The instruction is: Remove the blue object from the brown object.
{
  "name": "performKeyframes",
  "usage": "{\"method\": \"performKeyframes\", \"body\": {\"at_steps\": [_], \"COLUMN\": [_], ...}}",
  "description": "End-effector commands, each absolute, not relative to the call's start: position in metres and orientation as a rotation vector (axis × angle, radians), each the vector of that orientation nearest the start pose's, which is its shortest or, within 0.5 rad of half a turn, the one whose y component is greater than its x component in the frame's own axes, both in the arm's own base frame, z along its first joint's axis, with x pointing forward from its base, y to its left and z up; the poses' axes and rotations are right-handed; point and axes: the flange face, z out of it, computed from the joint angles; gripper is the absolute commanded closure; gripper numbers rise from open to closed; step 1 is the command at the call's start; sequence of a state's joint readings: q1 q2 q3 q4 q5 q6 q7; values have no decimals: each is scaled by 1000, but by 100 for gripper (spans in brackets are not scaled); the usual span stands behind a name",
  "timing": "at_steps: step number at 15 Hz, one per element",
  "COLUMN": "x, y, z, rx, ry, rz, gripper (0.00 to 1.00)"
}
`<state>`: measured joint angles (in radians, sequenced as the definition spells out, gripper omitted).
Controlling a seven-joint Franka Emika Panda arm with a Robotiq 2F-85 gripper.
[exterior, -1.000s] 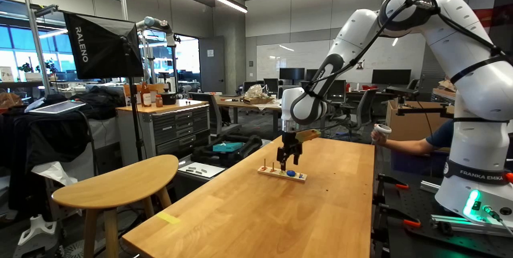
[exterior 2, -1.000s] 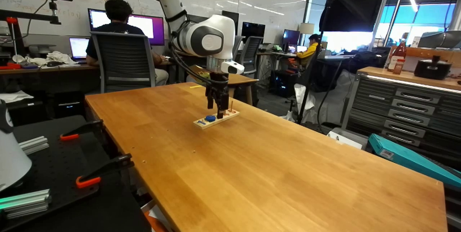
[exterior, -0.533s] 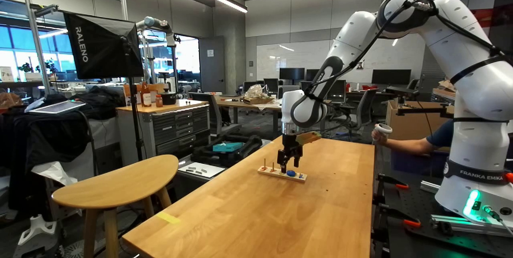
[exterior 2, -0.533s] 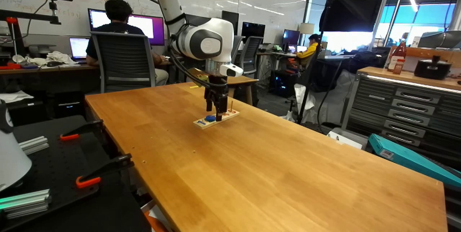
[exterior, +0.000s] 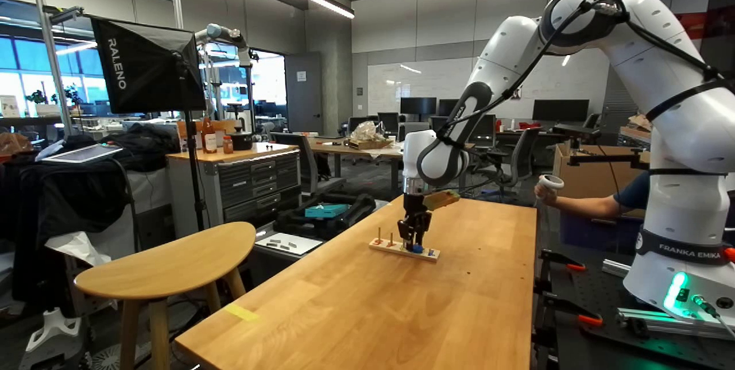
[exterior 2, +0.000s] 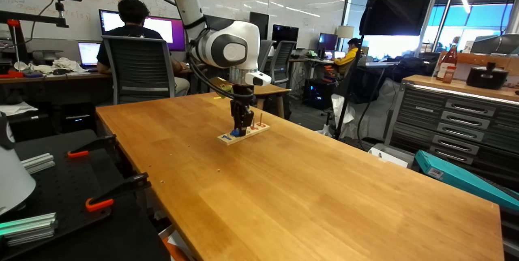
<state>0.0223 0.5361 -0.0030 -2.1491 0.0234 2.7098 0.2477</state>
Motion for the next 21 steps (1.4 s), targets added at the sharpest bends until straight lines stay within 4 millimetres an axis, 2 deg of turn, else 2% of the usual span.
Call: {"method": "performKeyframes", "body": {"at_steps": [1, 4, 9, 11, 13, 16, 18, 21], "x": [567, 572, 576, 579, 585, 586, 580, 567], "y": [9, 5, 8, 1, -21, -68, -101, -134], "z": [154, 161, 207, 228, 239, 239, 224, 199], "rx": [-3115, -3113, -3090, -3082, -3086, -3092, -3100, -3102], "ry": [426, 463, 514, 557, 641, 797, 903, 1013], "rz": [-88, -84, -128, -162, -204, -238, -221, -169], "gripper": [81, 79, 79, 79, 79, 79, 79, 79]}}
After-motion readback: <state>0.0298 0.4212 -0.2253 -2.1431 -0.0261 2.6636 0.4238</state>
